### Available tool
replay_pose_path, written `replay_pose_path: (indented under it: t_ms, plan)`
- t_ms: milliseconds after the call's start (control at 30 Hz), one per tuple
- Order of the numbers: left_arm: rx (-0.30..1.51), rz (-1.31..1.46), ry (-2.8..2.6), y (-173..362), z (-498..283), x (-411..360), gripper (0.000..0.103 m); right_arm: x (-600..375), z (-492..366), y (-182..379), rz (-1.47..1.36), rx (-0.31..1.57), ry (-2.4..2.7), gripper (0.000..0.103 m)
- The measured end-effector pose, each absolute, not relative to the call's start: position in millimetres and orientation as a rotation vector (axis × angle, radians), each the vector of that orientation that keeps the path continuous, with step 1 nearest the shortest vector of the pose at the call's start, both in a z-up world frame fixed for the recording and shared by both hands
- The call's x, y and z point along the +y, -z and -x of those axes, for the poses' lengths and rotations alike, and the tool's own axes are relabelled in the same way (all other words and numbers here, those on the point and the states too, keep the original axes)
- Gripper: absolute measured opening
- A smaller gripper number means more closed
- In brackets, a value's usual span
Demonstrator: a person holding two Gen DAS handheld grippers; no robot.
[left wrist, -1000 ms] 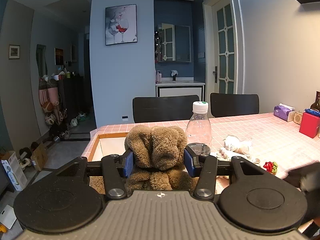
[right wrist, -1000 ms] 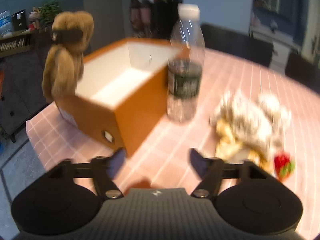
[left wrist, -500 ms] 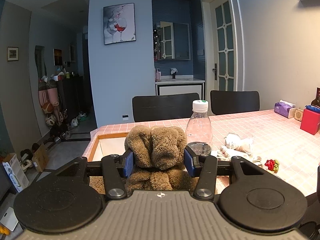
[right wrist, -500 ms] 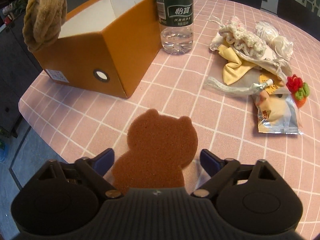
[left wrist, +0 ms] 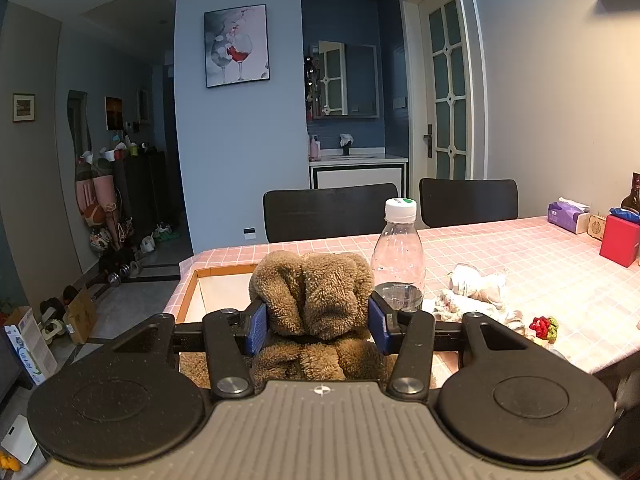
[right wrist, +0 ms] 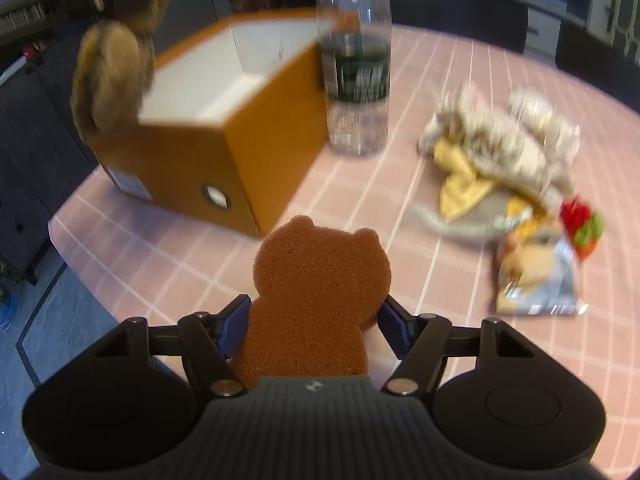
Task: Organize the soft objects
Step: 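Lift the towel bear with the left tool while the right tool carries the sponge toward the box, then lower both tools into the orange box and open them to release both items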
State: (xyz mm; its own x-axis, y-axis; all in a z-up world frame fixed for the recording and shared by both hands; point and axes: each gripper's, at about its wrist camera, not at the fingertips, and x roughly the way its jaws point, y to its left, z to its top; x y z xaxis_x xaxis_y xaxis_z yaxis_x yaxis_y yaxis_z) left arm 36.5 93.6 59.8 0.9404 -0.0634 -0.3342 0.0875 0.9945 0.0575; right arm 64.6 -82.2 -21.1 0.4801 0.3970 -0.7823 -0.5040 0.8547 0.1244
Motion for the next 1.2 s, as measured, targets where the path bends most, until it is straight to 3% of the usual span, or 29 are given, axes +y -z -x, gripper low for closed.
replay_pose_path:
  t_ms: [233, 500, 867, 1200]
  plan:
    - [0.34, -0.092, 0.061, -64, -40, 97, 0.057, -72, -65, -43, 0.19, 0.697, -0.626, 0.068]
    - [0.407, -0.106, 0.073, -83, -60, 118, 0.057, -34, -100, -84, 0.179, 0.598, -0.759, 0.068]
    - [0.614, -0.063, 0.09, -61, -111, 153, 0.057, 47, -167, -56, 0.308, 0.71, -0.794, 0.068]
    - [0.733, -0.246, 0.124, -38, -123, 138, 0.059, 71, -198, -19, 0.444, 0.827, -0.796, 0.07]
